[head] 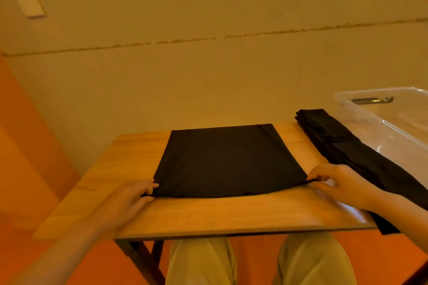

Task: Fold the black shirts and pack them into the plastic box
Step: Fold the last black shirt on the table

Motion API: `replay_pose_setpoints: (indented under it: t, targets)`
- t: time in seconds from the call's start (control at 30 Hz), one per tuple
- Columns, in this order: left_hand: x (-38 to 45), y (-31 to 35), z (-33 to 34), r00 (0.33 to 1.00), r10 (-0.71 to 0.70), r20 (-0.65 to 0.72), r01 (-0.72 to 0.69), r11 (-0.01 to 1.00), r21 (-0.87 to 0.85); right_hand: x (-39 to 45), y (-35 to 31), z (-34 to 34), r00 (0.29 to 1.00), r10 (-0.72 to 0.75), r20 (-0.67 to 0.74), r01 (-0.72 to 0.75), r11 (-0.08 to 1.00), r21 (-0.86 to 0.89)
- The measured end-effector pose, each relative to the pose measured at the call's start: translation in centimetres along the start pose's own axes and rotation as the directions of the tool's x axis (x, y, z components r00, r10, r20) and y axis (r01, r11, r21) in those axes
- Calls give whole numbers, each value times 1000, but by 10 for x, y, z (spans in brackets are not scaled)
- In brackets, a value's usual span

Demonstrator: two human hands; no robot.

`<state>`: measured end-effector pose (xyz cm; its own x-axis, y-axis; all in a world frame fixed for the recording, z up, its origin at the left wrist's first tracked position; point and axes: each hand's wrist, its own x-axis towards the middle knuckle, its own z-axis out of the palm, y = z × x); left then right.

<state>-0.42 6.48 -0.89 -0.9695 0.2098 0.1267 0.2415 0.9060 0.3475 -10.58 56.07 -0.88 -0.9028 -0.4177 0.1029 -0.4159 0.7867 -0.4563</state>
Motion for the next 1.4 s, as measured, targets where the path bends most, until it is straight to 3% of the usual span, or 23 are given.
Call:
replay_pose_setpoints:
  t: [0.13, 0.23, 0.4, 0.5, 0.63, 0.7, 0.87, 0.97, 1.17, 1.3, 1.4]
  targets:
    - [-24, -13, 22, 997, -59, -52, 58, 998, -15, -23, 11, 13, 1000, -1, -14, 1, 1000, -25]
    - [-36, -10, 19, 996, -15, -86, 15, 1000, -7, -30, 15, 15, 998, -40, 48, 39, 999, 30]
    - [-31, -1, 10, 999, -5, 36, 6, 999, -33, -20, -7, 7, 968, -76, 241, 51, 993, 108]
    - [-7, 10, 4, 997, -30, 71, 38, 992, -120, 6, -19, 7, 988, -90, 129, 71, 987, 141]
    - [55, 17, 18, 980, -161, -115, 156, 986, -53, 61, -28, 24, 995, -80, -63, 81, 997, 14]
    - [88, 15, 33, 966, -193, -170, 198, 980, 12, 90, -30, 38, 998, -52, -23, 49, 992, -112]
    - [131, -1, 64, 961, -273, -50, 277, 952, 131, 126, -19, 69, 981, 171, 88, -149, 965, -217]
    - [123, -7, 71, 944, -324, 59, 302, 924, 235, 115, -11, 70, 975, 202, 96, -168, 946, -277]
    - [93, 5, 71, 934, -338, 113, 296, 911, 286, 84, -16, 62, 969, 226, 102, -187, 936, -300]
    - [114, 13, 63, 923, -383, -17, 382, 915, 126, 111, -30, 57, 982, 174, -78, -186, 965, -187]
    - [151, 10, 64, 933, -346, -97, 354, 931, 89, 149, -35, 66, 995, 104, 3, -103, 986, -130]
